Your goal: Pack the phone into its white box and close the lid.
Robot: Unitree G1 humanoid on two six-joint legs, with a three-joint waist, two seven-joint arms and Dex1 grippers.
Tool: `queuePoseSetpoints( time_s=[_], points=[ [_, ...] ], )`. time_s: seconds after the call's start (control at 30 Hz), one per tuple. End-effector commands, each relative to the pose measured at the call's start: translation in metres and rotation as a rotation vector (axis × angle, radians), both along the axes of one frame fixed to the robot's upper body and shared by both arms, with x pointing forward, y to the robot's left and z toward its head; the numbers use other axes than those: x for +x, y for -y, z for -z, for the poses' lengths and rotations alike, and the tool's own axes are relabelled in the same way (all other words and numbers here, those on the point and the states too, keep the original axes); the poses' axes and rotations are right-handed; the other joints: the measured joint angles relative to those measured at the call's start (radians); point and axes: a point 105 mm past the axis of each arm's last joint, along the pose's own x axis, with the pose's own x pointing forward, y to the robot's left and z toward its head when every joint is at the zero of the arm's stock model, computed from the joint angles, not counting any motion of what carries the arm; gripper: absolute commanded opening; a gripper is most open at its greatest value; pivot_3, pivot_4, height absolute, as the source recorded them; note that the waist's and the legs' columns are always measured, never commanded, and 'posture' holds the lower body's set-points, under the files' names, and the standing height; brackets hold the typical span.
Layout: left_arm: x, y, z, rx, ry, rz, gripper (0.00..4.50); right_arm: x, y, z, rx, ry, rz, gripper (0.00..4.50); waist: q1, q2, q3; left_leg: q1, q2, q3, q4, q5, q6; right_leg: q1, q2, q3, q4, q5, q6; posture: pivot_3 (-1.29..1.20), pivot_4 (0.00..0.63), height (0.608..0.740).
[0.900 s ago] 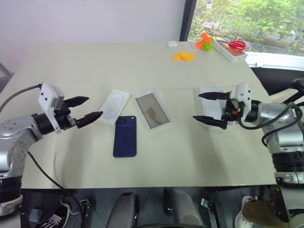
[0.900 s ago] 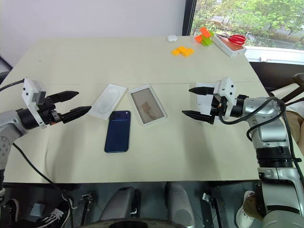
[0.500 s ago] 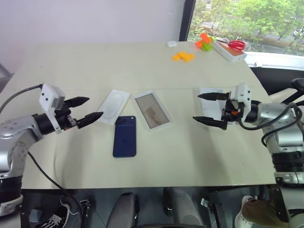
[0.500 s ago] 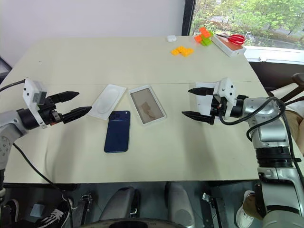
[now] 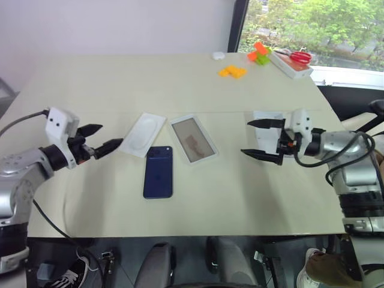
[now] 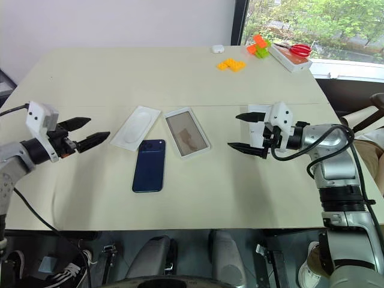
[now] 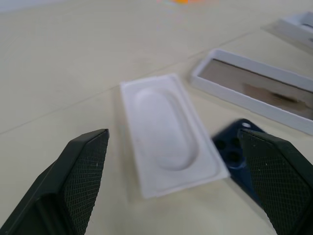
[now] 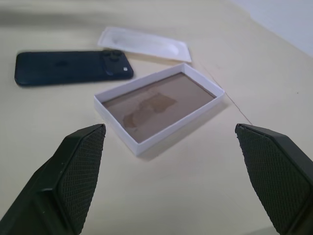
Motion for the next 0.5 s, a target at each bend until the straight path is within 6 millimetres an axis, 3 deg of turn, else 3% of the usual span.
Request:
queuePoseSetpoints(
  time_s=[0.03, 0.1, 0.23, 0.37, 0.5],
  points=[
    [0.015, -0.018, -0.007, 0.028, 0.024, -0.141, 4.43, 0.007, -0.007, -0.008, 0.015, 0.053, 0.030, 4.44, 0.000, 0.000, 0.000, 0.000, 0.000, 0.000, 0.000, 0.000, 0.000, 0.000, 0.000, 0.000, 0.000, 0.000, 0.000, 0.00, 0.150, 0.740],
    [0.026, -0.029, -0.006, -0.011, 0.007, -0.232, 4.43, 0.008, -0.015, -0.013, 0.043, 0.058, 0.027, 4.44, 0.000, 0.000, 0.000, 0.000, 0.000, 0.000, 0.000, 0.000, 0.000, 0.000, 0.000, 0.000, 0.000, 0.000, 0.000, 0.00, 0.150, 0.740],
    [0.044, -0.030, 0.001, -0.100, -0.072, -0.293, 4.43, 0.008, -0.030, -0.016, 0.053, 0.083, 0.007, 4.44, 0.000, 0.000, 0.000, 0.000, 0.000, 0.000, 0.000, 0.000, 0.000, 0.000, 0.000, 0.000, 0.001, 0.000, 0.000, 0.00, 0.150, 0.740],
    [0.074, -0.019, 0.004, -0.268, -0.207, -0.301, 4.43, 0.008, -0.054, -0.018, -0.036, 0.235, -0.035, 4.44, 0.002, -0.001, 0.000, -0.001, -0.002, -0.002, 0.001, 0.001, -0.001, 0.000, 0.000, -0.002, 0.002, 0.000, 0.000, 0.00, 0.150, 0.740],
    [0.084, 0.001, 0.019, -0.327, -0.336, -0.248, 4.43, 0.007, -0.063, -0.015, -0.089, 0.300, -0.056, 4.44, -0.002, -0.001, 0.000, -0.001, -0.003, -0.002, 0.001, 0.001, -0.001, 0.000, -0.002, -0.002, 0.002, 0.000, 0.000, 0.00, 0.150, 0.740]
  ],
)
